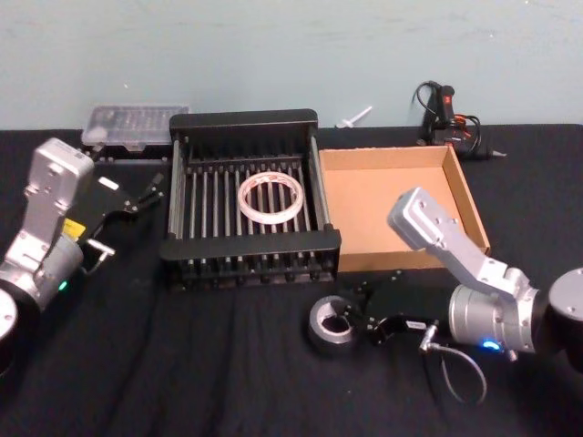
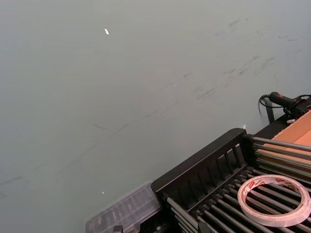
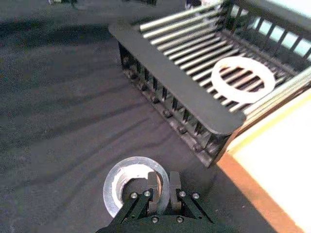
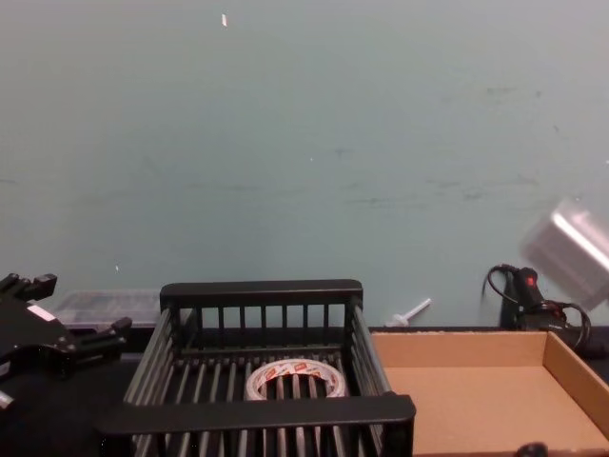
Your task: Pick up the white tape and place it into the black box , Pick up the silver tape and place it into the brown box.
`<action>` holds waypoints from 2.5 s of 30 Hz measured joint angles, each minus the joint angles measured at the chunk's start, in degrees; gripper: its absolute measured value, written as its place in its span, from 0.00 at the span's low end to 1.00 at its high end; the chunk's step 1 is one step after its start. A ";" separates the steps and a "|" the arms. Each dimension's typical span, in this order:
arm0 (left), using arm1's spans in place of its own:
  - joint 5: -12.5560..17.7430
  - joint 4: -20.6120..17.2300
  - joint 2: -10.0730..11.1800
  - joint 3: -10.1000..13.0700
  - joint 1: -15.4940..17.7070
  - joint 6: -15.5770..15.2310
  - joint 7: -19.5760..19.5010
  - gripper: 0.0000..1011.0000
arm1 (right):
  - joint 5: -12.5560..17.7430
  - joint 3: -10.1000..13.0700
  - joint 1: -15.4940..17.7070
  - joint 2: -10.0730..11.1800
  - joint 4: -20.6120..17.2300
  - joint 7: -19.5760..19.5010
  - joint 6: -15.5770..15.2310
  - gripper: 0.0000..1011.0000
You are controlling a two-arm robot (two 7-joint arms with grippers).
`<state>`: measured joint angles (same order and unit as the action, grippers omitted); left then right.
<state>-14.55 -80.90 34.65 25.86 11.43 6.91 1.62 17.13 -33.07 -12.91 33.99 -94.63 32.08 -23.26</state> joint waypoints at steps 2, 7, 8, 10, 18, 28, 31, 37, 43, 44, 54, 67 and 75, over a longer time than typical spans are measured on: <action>0.00 0.00 0.00 0.00 0.00 0.00 0.00 0.99 | 0.35 0.44 0.32 0.40 -0.58 -0.02 0.64 0.16; 0.00 0.00 0.00 0.00 0.00 0.00 0.00 0.99 | 1.72 2.50 1.63 1.80 -2.71 -0.61 2.99 0.16; 0.00 0.00 0.00 0.00 0.00 0.00 0.00 0.99 | 1.90 2.82 1.82 1.98 -2.98 -0.79 3.28 0.16; 0.00 0.00 0.00 0.00 0.00 0.00 0.00 0.99 | 2.37 3.76 2.23 2.41 -3.56 -1.31 4.17 0.16; 0.00 0.00 0.00 0.00 0.00 0.00 0.00 0.99 | 3.30 7.26 2.81 2.38 -4.32 -4.64 6.49 0.16; 0.00 0.00 0.00 0.00 0.00 0.00 0.00 0.99 | 2.77 10.58 0.06 -0.92 -1.01 -9.30 6.79 0.16; 0.00 0.00 0.00 0.00 0.00 0.00 0.00 0.99 | 2.35 10.94 -1.03 -1.96 0.36 -10.07 6.52 0.16; 0.00 0.00 0.00 0.00 0.00 0.00 0.00 0.99 | 1.59 11.68 -4.46 -5.66 5.19 -12.20 4.67 0.16; 0.00 0.00 0.00 0.00 0.00 0.00 0.00 0.99 | 0.62 11.79 -8.16 -9.37 11.24 -13.61 3.25 0.16; 0.00 0.00 0.00 0.00 0.00 0.00 0.00 0.99 | 0.47 11.76 -8.67 -9.91 12.01 -13.75 3.10 0.16; 0.00 0.00 0.00 0.00 0.00 0.00 0.00 0.99 | -1.65 11.31 -14.89 -15.47 24.28 -15.12 2.11 0.16; 0.00 0.00 0.00 0.00 0.00 0.00 0.00 0.99 | -4.16 10.68 -17.85 -18.13 32.08 -14.83 1.97 0.16; 0.00 0.00 0.00 0.00 0.00 0.00 0.00 0.99 | -4.08 10.69 -17.81 -18.09 31.95 -14.79 1.97 0.16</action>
<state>-14.55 -80.90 34.65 25.86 11.43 6.91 1.62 13.05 -22.38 -30.72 15.90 -62.68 17.28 -21.30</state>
